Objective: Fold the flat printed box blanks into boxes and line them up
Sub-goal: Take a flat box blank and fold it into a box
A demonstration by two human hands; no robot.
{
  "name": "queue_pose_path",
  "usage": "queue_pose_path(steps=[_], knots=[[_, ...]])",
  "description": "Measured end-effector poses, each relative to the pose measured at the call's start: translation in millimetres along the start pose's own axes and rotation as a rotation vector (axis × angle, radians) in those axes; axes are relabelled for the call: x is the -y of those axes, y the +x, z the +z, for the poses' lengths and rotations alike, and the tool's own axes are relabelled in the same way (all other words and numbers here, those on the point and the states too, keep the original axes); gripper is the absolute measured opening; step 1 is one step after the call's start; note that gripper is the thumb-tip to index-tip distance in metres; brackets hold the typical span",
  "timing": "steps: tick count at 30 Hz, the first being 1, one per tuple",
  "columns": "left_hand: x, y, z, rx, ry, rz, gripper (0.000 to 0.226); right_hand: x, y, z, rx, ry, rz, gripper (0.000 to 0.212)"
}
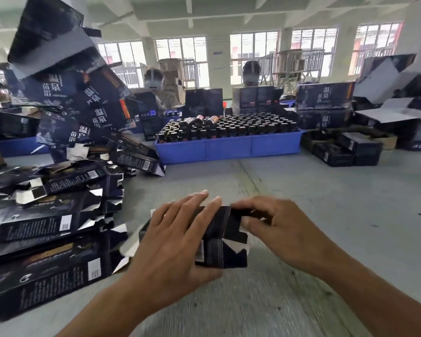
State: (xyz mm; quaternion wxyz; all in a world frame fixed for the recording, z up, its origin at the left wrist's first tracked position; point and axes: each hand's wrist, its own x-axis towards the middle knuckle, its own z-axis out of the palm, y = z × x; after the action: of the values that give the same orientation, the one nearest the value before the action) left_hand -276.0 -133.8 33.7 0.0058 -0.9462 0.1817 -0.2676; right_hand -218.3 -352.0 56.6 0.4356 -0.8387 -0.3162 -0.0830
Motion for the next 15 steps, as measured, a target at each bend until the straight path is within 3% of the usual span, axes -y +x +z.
queue_pose_path(steps=[4,8,10,13,15], knots=[[3.7,-3.9,3.4,0.134,-0.008,-0.004,0.121,0.3,-1.2,-0.2,0.01,-0.035,-0.112,0.033],[4.3,0.1,-1.3,0.01,0.005,-0.012,0.12,2.4,-3.1,6.1,-0.064,0.108,-0.028,0.038],[3.3,3.2,-5.1,-0.059,0.03,-0.021,0.12,4.1,-2.3,10.2,-0.011,0.239,0.09,0.04],[0.5,3.5,-7.5,-0.11,0.064,0.014,0.118,6.4,-3.0,14.2,0.126,0.453,0.21,0.026],[-2.2,2.1,-7.6,-0.145,0.049,0.031,0.106,7.9,-3.0,12.7,0.1,0.521,0.216,0.023]])
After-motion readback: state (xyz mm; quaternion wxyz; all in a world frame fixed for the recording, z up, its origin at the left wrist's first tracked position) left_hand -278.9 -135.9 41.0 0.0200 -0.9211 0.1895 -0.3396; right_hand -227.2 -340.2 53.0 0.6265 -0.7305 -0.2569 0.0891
